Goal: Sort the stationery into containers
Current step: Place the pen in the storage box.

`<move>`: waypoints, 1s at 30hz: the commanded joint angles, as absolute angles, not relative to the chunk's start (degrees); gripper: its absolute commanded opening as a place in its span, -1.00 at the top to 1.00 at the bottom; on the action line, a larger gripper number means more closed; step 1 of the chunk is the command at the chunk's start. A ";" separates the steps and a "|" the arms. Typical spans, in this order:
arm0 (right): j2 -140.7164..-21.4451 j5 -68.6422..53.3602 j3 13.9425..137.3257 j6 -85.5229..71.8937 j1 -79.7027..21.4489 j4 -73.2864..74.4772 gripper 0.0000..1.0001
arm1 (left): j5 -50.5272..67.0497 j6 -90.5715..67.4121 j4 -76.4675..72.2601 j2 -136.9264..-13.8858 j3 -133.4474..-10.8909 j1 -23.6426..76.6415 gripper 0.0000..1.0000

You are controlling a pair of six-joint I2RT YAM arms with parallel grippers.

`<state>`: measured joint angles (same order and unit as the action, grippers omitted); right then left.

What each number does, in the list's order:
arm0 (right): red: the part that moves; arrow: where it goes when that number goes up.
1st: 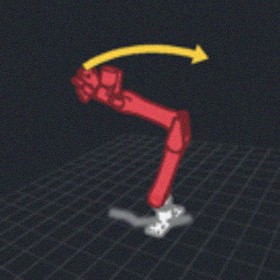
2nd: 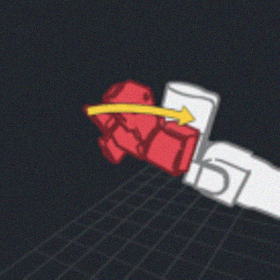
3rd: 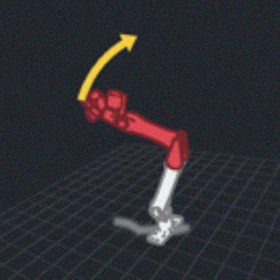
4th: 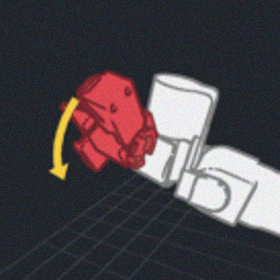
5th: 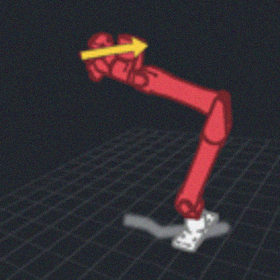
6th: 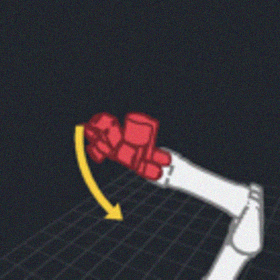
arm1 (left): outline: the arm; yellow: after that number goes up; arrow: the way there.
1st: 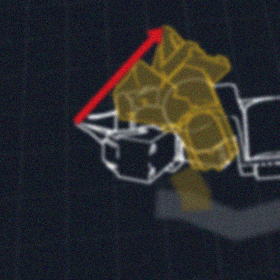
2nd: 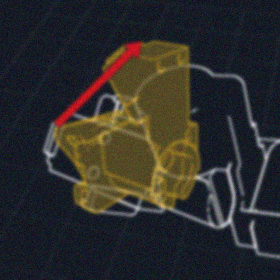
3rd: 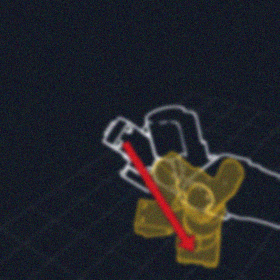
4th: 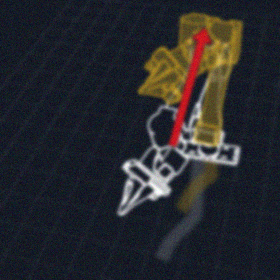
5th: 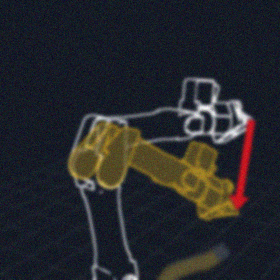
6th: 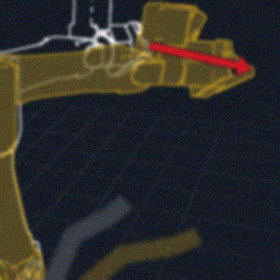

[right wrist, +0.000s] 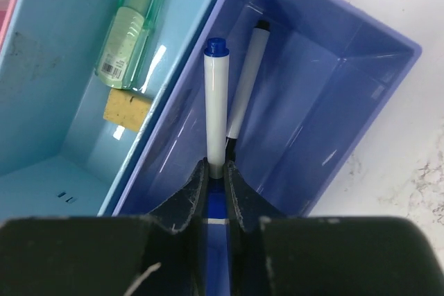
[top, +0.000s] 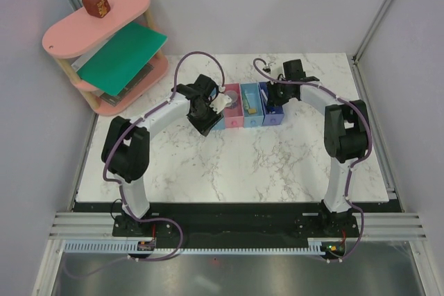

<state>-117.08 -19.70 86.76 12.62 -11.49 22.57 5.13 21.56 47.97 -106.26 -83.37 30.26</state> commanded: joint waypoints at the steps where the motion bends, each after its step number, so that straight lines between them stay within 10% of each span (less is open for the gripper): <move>1: -113.38 -19.69 84.91 13.89 -11.69 20.65 0.66 | 3.87 23.03 45.18 -107.22 -83.67 30.41 -0.06; 30: -106.44 -17.76 77.26 13.01 -13.62 20.74 0.68 | 3.08 22.59 43.16 -108.02 -84.73 30.41 -0.06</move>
<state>-109.93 -18.24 78.06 13.39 -12.82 21.56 3.07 21.54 44.80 -108.22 -83.40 30.26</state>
